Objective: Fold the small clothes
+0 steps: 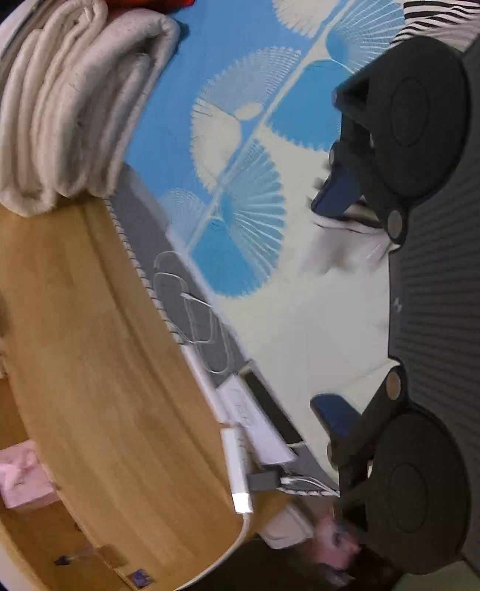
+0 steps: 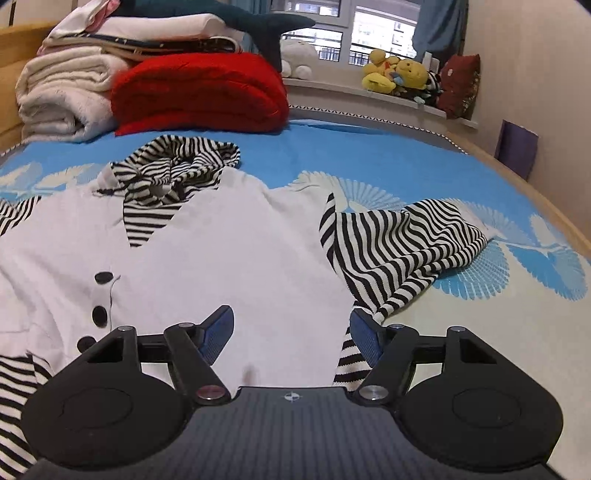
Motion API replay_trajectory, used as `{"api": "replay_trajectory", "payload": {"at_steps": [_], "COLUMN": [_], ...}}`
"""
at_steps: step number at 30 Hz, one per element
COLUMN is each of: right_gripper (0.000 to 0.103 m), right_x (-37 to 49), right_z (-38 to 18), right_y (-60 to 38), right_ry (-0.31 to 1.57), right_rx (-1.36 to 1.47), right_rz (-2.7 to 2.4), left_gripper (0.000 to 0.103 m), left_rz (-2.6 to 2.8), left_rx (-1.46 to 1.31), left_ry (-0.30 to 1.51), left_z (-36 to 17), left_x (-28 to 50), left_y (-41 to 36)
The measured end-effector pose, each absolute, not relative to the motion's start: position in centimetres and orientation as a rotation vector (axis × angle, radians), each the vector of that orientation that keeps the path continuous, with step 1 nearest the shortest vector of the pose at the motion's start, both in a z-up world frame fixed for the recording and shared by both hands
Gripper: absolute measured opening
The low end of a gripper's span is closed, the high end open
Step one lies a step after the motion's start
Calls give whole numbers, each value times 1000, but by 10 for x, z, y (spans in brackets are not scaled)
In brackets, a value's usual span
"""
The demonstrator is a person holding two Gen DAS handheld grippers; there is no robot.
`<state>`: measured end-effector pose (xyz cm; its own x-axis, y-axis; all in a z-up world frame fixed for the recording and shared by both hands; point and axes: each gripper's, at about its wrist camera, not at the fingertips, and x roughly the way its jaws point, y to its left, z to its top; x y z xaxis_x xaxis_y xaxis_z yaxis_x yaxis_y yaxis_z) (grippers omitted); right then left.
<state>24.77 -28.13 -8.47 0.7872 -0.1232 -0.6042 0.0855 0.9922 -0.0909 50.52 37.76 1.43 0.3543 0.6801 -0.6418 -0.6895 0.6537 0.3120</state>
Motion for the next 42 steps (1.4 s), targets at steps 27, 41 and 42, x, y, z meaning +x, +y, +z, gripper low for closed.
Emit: {"api": "replay_trajectory", "payload": {"at_steps": [27,41,42], "right_gripper": [66,10,9], "right_x": [341,475,472], "right_z": [-93,-133,-131], "right_y": [-486,-592,-587], "right_ry": [704,754,738], "right_rx": [311,378,345], "right_rz": [-539,-688,-690], "left_gripper": [103,103,103], "left_rz": [125,122,125], "left_rx": [-129,-56,-58], "left_ry": [988,1040,1040], "left_z": [-108,-132,-132], "left_x": [406,433,433], "left_y": [80,65,66]}}
